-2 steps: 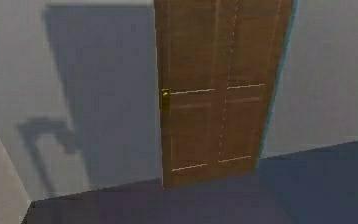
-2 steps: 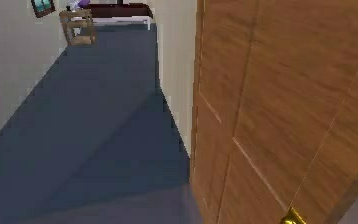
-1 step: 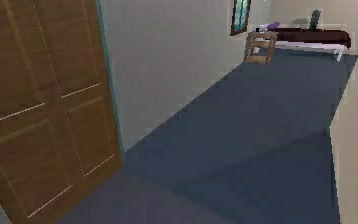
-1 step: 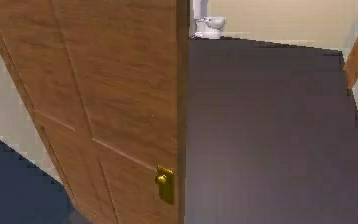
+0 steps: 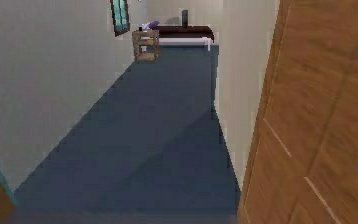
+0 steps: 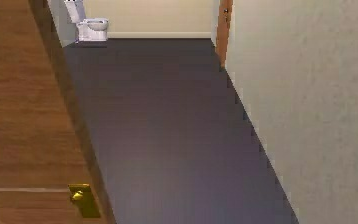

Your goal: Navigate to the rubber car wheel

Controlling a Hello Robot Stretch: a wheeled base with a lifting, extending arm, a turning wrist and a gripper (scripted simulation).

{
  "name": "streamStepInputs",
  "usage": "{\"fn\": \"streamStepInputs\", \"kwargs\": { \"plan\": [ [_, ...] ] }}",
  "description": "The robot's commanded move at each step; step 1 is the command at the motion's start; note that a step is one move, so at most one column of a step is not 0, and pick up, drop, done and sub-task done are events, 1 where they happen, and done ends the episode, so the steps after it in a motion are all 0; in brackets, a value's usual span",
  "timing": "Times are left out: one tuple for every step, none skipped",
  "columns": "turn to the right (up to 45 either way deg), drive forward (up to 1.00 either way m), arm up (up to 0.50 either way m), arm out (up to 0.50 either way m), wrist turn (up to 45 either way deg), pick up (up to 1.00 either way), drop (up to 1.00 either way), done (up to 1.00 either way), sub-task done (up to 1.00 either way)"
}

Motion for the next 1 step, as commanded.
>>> {"fn": "streamStepInputs", "kwargs": {
  "plan": [
    [0.0, 1.00, 0.00, 0.00, 0.0, 0.00, 0.00, 0.00, 0.00]
  ]
}}
